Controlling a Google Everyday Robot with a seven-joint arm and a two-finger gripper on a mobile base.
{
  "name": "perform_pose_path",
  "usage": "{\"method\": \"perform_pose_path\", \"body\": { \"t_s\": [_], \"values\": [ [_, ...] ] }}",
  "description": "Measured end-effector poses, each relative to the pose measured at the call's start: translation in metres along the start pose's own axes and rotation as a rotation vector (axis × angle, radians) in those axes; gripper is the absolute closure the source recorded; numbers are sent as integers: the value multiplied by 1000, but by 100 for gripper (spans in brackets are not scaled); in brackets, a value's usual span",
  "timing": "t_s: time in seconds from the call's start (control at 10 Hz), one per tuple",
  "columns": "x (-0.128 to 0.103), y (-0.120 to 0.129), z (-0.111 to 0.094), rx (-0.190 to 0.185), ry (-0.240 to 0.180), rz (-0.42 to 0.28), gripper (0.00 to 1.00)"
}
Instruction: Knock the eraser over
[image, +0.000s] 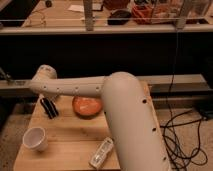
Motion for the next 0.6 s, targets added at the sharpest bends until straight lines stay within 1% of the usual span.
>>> {"method": "perform_pose_path", "body": {
  "t_s": [0.6],
  "values": [
    [1, -4, 5, 14, -1, -5, 100]
  ]
}}
